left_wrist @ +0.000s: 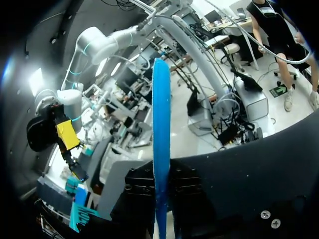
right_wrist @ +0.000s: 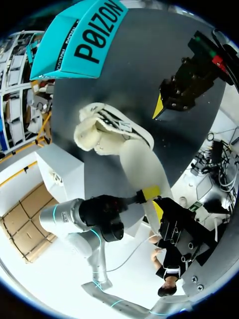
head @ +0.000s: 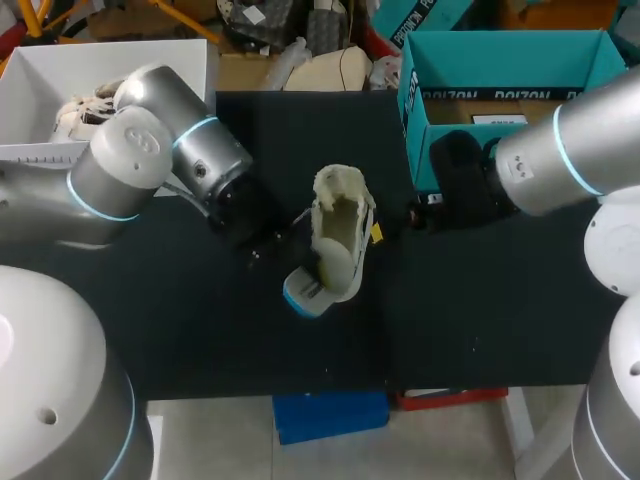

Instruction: Take the shoe out of the shoebox, open the shoe tongue, remove and reinsert the insole, then place the shoe into the shoebox

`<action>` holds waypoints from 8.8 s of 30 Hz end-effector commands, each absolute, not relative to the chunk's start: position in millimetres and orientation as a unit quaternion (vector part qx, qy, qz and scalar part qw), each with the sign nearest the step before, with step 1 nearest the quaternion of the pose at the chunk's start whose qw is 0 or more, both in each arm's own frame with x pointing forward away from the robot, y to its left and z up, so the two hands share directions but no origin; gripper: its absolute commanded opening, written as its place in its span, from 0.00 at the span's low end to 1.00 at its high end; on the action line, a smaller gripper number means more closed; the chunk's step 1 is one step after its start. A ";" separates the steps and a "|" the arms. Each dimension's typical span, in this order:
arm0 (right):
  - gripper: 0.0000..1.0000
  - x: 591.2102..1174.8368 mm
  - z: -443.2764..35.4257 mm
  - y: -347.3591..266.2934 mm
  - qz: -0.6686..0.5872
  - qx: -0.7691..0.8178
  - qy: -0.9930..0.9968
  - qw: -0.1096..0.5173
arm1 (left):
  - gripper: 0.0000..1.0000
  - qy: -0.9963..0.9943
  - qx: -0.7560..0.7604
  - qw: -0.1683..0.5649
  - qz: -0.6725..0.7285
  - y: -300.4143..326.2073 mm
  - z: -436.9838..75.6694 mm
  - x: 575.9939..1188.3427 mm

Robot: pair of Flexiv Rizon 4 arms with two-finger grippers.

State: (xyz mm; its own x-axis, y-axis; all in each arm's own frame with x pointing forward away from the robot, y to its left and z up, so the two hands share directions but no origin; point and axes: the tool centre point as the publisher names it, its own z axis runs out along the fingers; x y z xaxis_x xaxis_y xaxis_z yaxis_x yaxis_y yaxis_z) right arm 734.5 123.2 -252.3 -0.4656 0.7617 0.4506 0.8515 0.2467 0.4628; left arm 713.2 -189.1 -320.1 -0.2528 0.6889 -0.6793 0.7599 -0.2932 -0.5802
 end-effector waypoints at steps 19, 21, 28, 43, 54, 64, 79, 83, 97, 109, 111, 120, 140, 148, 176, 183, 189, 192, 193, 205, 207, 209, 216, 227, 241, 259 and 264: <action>1.00 734.1 -252.3 124.5 -0.336 -0.514 -0.787 0.065 | 0.00 0.594 0.642 0.021 -0.485 -223.3 -355.7 794.6; 1.00 734.1 -252.3 124.5 -0.336 -0.514 -0.787 0.065 | 0.00 0.596 0.639 0.024 -0.485 -225.5 -359.0 804.0; 1.00 734.1 -252.3 124.5 -0.336 -0.514 -0.787 0.065 | 0.00 0.610 0.650 0.032 -0.453 -231.5 -375.4 824.6; 1.00 734.1 -252.3 124.5 -0.336 -0.514 -0.787 0.065 | 0.56 0.613 0.644 0.072 -0.453 -226.8 -360.6 813.2; 1.00 734.1 -252.3 124.5 -0.336 -0.514 -0.787 0.065 | 0.39 0.584 0.661 0.044 -0.469 -212.5 -333.0 765.5; 1.00 734.1 -252.3 124.5 -0.336 -0.514 -0.787 0.065 | 0.00 0.592 0.658 0.046 -0.464 -198.3 -335.4 754.7; 1.00 734.1 -252.3 124.5 -0.336 -0.514 -0.787 0.065 | 0.00 0.625 0.619 0.119 -0.460 -203.1 -352.9 771.2; 1.00 734.1 -252.3 124.5 -0.336 -0.514 -0.787 0.065 | 0.00 0.627 0.614 0.131 -0.461 -204.4 -352.2 777.3; 1.00 734.1 -252.3 124.5 -0.336 -0.514 -0.787 0.065 | 0.00 0.623 0.595 0.120 -0.494 -210.5 -335.4 757.5; 1.00 734.1 -252.3 124.5 -0.336 -0.514 -0.787 0.065 | 0.00 0.625 0.570 0.133 -0.516 -199.9 -315.9 720.2; 1.00 734.1 -252.3 124.5 -0.336 -0.514 -0.787 0.065 | 0.00 0.623 0.566 0.138 -0.521 -200.5 -311.6 714.6; 1.00 734.1 -252.3 124.5 -0.336 -0.514 -0.787 0.065 | 0.00 0.628 0.545 0.155 -0.534 -199.4 -307.9 705.7; 1.00 734.1 -252.3 124.5 -0.336 -0.514 -0.787 0.065 | 0.00 0.607 0.539 0.167 -0.559 -216.8 -320.4 756.9; 1.00 734.1 -252.3 124.5 -0.336 -0.514 -0.787 0.065 | 0.00 0.618 0.543 0.172 -0.542 -216.8 -324.8 776.5; 1.00 734.1 -252.3 124.5 -0.336 -0.514 -0.787 0.065 | 0.00 0.657 0.568 0.181 -0.461 -216.5 -353.8 806.1; 1.00 734.1 -252.3 124.5 -0.336 -0.514 -0.787 0.065 | 0.00 0.663 0.578 0.178 -0.440 -216.3 -358.3 807.0; 1.00 734.1 -252.3 124.5 -0.336 -0.514 -0.787 0.065 | 0.00 0.673 0.579 0.170 -0.428 -215.4 -371.5 809.2; 1.00 734.1 -252.3 124.5 -0.336 -0.514 -0.787 0.065 | 0.00 0.676 0.583 0.162 -0.420 -213.9 -376.4 809.2; 1.00 734.1 -252.3 124.5 -0.336 -0.514 -0.787 0.065 | 0.00 0.677 0.588 0.162 -0.412 -213.1 -377.9 809.5; 1.00 734.1 -252.3 124.5 -0.336 -0.514 -0.787 0.065 | 0.00 0.673 0.613 0.136 -0.390 -223.3 -392.1 801.1; 1.00 734.1 -252.3 124.5 -0.336 -0.514 -0.787 0.065 | 0.00 0.672 0.622 0.131 -0.379 -225.6 -395.4 799.8; 1.00 734.1 -252.3 124.5 -0.336 -0.514 -0.787 0.065 | 0.00 0.672 0.625 0.127 -0.377 -227.4 -397.7 798.1; 1.00 734.1 -252.3 124.5 -0.336 -0.514 -0.787 0.065 | 0.37 0.668 0.629 0.128 -0.376 -226.3 -389.4 796.4; 1.00 734.1 -252.3 124.5 -0.336 -0.514 -0.787 0.065 | 1.00 0.652 0.613 0.159 -0.417 -205.1 -314.8 802.6; 1.00 734.1 -252.3 124.5 -0.336 -0.514 -0.787 0.065 | 0.00 0.652 0.656 0.172 -0.339 -199.4 -318.0 804.6; 1.00 734.1 -252.3 124.5 -0.336 -0.514 -0.787 0.065 | 0.00 0.642 0.734 0.124 -0.185 -195.7 -362.6 813.6; 1.00 734.1 -252.3 124.5 -0.336 -0.514 -0.787 0.065 | 0.00 0.641 0.736 0.116 -0.184 -200.4 -377.8 812.9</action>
State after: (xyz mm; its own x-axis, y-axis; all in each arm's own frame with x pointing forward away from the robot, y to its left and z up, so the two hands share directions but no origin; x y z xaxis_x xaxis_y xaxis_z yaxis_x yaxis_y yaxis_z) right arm 734.2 123.1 -252.2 -0.4646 0.7626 0.4500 0.8518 0.2459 0.4626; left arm 809.9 -191.8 -366.1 0.1071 0.8941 -0.4349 0.9867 -0.1494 -0.0641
